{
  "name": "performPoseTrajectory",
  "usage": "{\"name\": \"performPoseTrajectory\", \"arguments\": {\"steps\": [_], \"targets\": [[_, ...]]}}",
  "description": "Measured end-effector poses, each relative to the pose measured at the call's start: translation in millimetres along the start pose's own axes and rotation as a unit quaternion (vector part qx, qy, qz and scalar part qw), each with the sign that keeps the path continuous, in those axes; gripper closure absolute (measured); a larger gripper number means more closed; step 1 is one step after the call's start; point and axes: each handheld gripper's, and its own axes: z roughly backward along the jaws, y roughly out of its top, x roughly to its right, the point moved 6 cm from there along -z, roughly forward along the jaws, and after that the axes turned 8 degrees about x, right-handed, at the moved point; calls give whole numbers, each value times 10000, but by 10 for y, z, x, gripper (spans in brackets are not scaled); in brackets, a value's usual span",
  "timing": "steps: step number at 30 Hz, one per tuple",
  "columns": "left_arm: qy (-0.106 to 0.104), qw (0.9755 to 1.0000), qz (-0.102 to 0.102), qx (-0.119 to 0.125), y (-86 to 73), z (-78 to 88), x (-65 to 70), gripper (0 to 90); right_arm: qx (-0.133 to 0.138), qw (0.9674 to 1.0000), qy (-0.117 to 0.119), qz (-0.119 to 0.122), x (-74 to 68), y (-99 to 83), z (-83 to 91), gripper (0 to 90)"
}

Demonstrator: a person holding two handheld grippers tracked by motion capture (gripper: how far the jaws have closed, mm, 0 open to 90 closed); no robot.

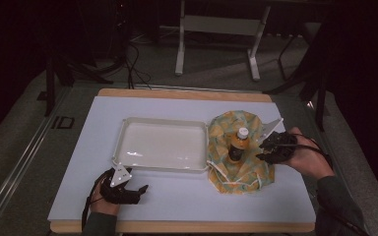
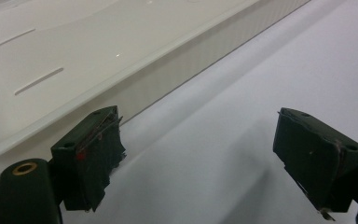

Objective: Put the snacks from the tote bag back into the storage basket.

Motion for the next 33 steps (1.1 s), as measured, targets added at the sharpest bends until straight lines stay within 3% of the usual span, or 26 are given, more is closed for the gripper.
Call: {"name": "performPoseTrajectory", "arguments": {"steps": [10, 24, 27, 33], "targets": [[-17, 10000, 5, -16, -1, -2, 2, 156, -70, 9999, 14, 82, 65, 92, -28, 625], [-9, 10000, -4, -18, -1, -1, 2, 156, -49, 10000, -32, 11, 166, 217, -22, 617], [-8, 10000, -18, -20, -1, 0, 0, 156, 162, 9998, -97, -63, 201, 316, -31, 605], [-19, 10000, -15, -22, -1, 1, 0, 156, 173, 9998, -97, -71, 231, 397, -56, 586]]}}
